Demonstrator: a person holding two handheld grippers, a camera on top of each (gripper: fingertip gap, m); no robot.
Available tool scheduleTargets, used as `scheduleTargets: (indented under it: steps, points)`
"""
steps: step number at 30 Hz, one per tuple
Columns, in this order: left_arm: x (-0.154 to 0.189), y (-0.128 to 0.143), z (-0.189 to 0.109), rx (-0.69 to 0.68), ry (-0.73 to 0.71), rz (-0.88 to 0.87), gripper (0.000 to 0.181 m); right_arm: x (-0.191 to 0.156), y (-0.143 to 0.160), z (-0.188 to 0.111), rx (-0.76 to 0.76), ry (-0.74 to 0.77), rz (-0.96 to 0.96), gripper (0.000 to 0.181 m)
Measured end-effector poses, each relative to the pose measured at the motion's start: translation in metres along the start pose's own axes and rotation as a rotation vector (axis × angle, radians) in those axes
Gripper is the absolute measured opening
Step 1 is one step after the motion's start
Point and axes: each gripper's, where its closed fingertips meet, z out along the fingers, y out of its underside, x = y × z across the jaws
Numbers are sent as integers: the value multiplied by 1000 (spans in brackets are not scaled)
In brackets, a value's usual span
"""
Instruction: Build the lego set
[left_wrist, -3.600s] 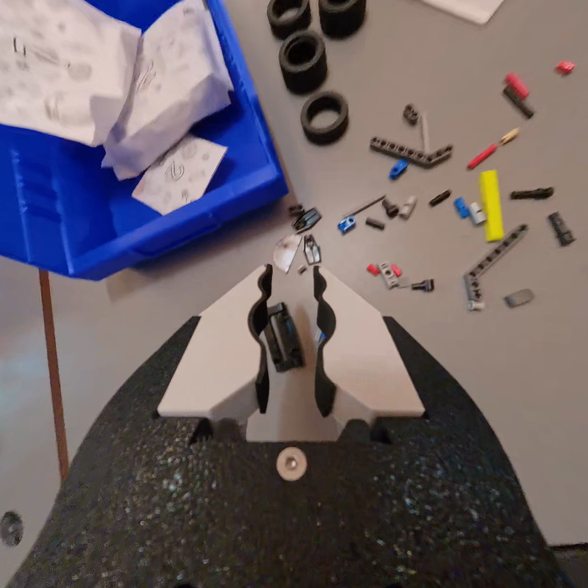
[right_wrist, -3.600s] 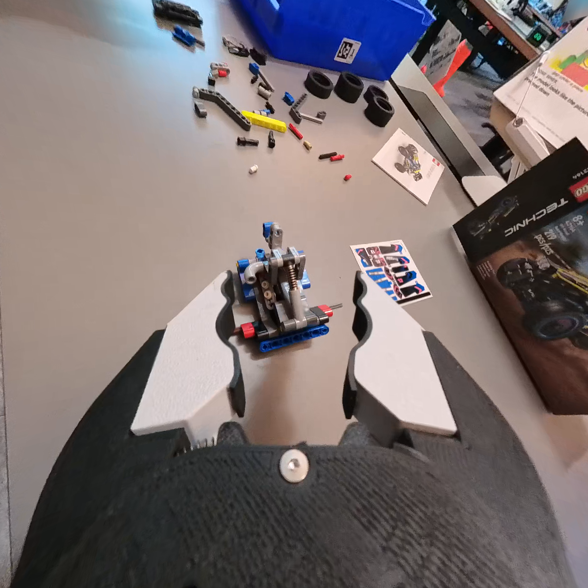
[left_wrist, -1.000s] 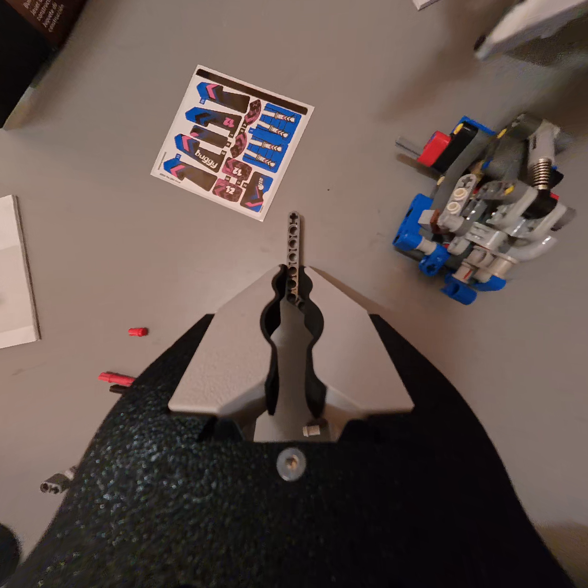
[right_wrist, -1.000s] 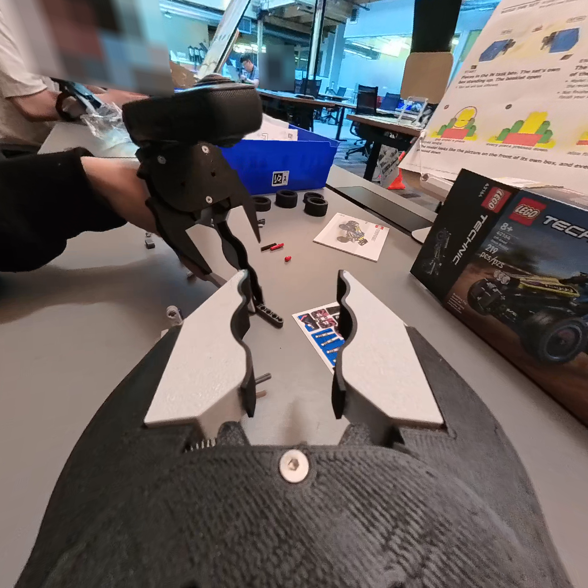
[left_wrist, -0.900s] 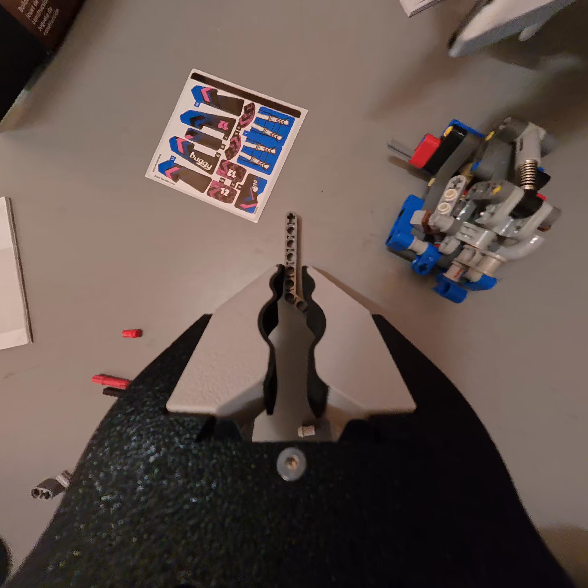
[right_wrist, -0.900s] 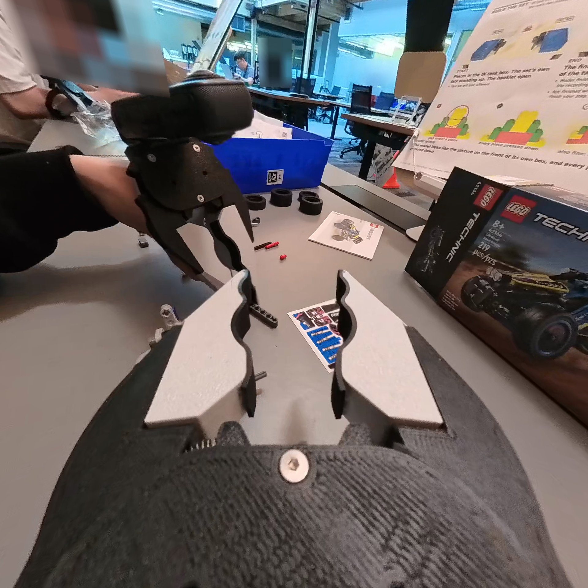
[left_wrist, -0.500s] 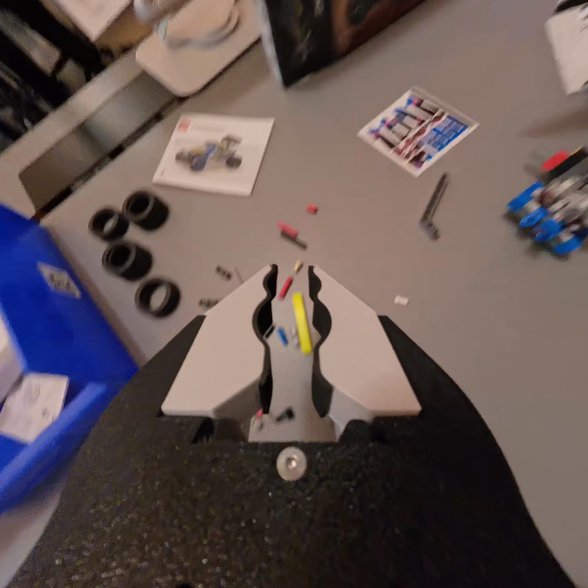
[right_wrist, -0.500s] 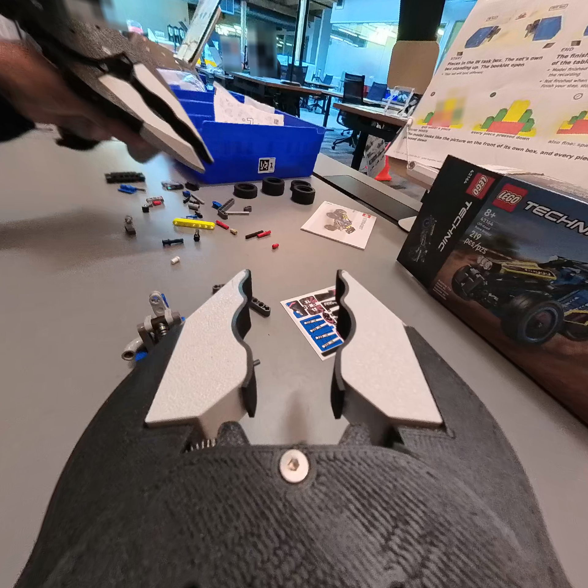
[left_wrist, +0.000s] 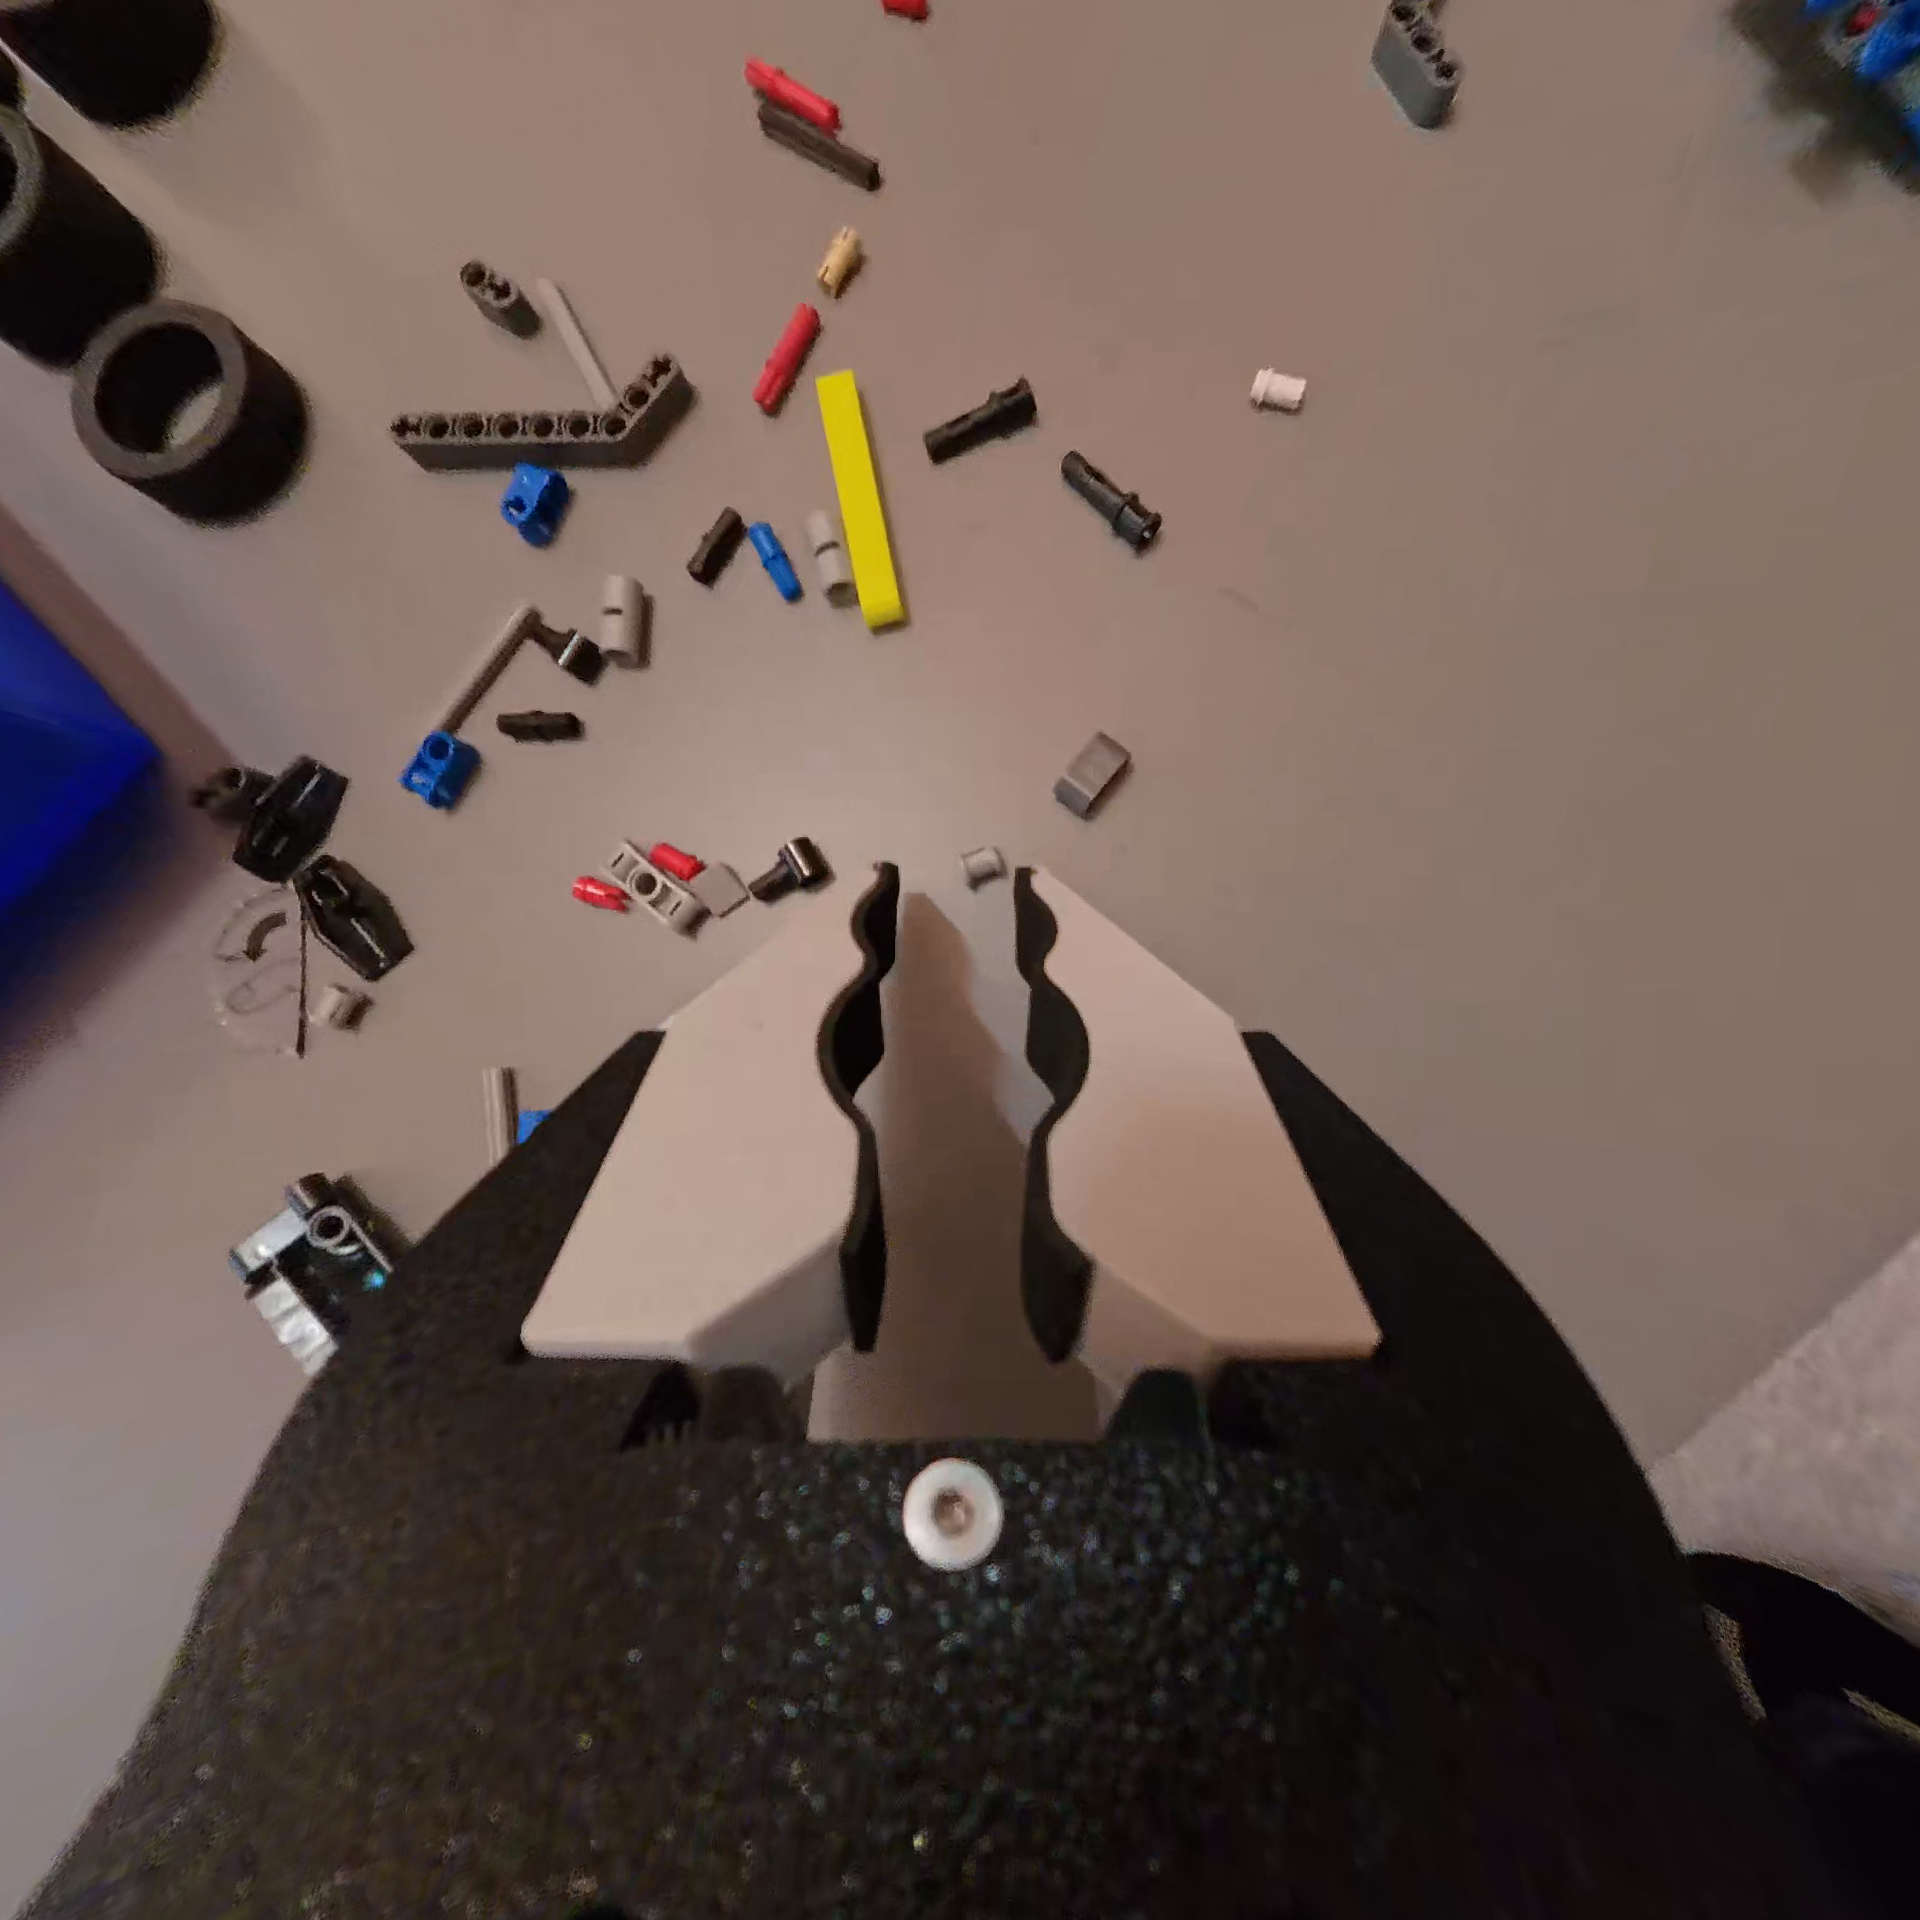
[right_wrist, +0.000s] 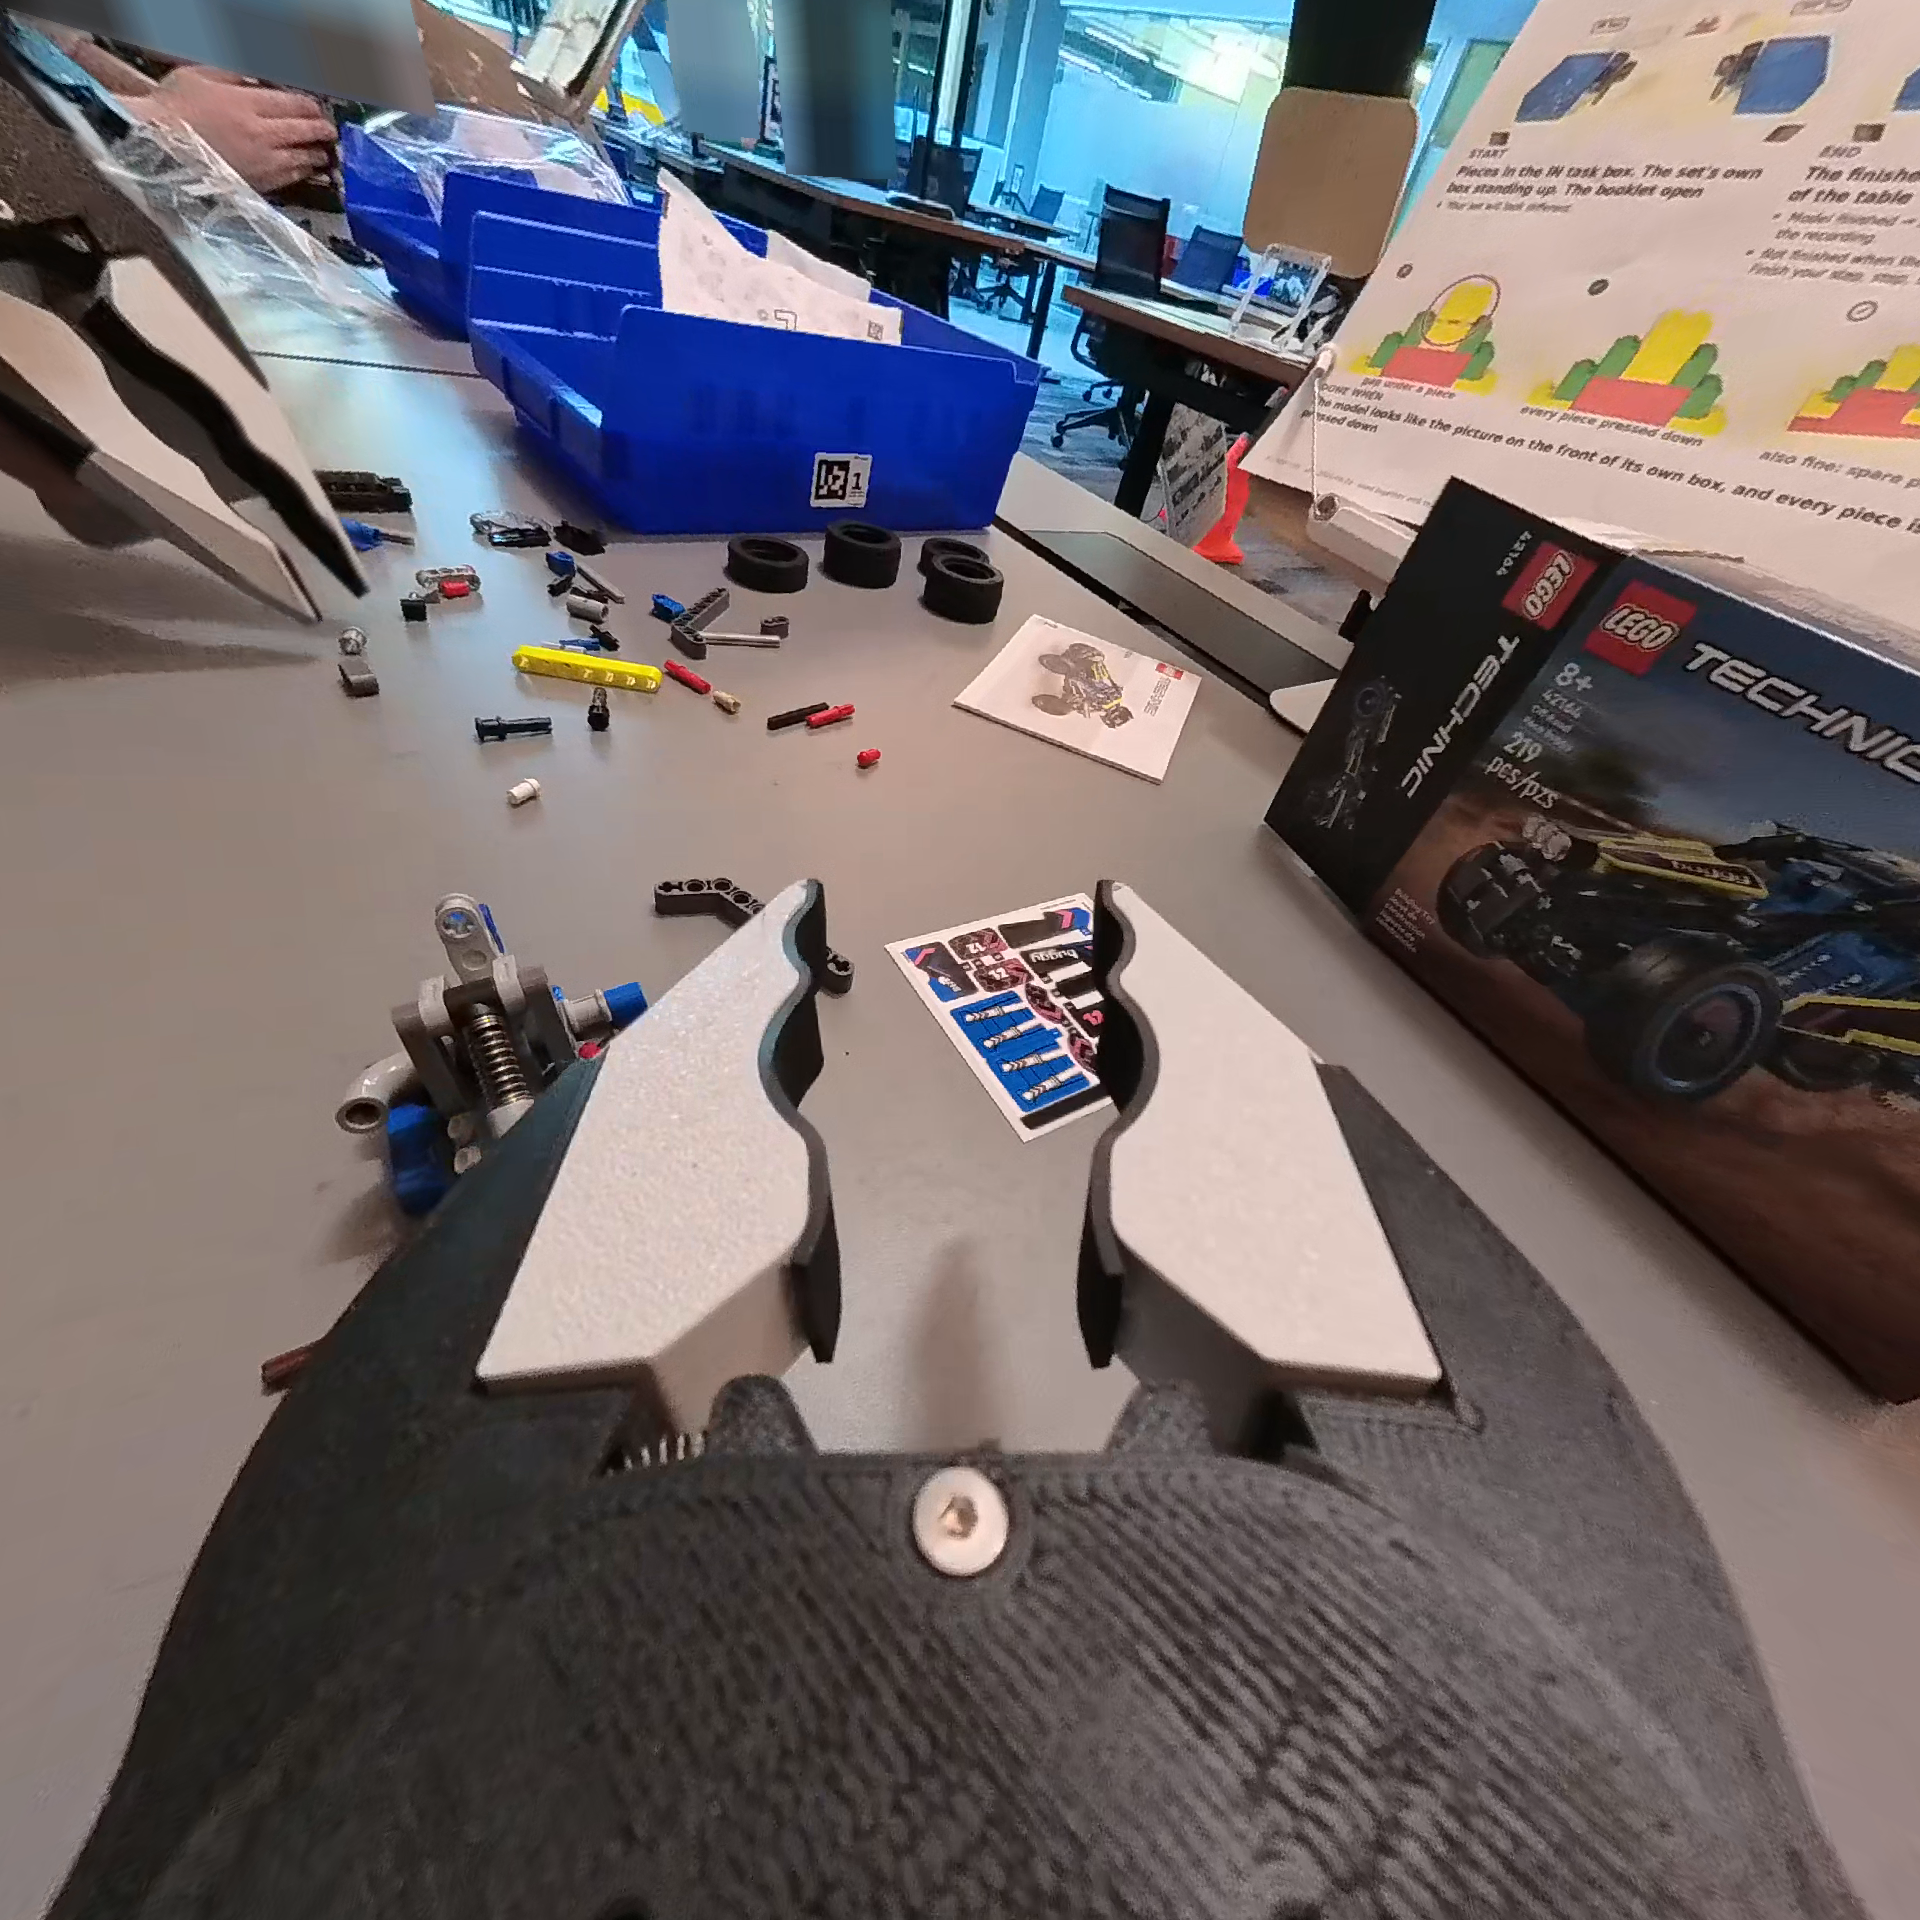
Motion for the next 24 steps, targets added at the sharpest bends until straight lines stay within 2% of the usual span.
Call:
scheduleTargets:
  steps: [6, 9, 11, 13, 16, 18, 21, 24]
  points:
    - [2, 1, 11, -26, -5, -11, 6, 0, 1, 0, -6, 0, -7, 50]
    - [3, -6, 12, -26, -6, -9, 6, 0, 1, 0, -4, 2, -6, 50]
    - [11, -30, 12, 40, -19, 32, 5, 1, 1, 0, -5, 5, -10, 50]
    - [34, -66, 18, 119, 11, 123, 5, 0, 1, 0, -6, 3, -10, 50]
    - [64, -112, 43, 159, 4, 265, 6, -2, 0, 1, -5, 0, -18, 50]
    - [86, -136, 63, 188, 62, 314, 6, -2, 1, 1, -9, 0, -21, 50]
    - [107, -153, 91, 184, 125, 349, 6, -1, 0, -1, -4, 7, -25, 49]
    - [117, -154, 106, 155, 164, 381, 6, 0, 0, -1, -5, 8, -24, 49]
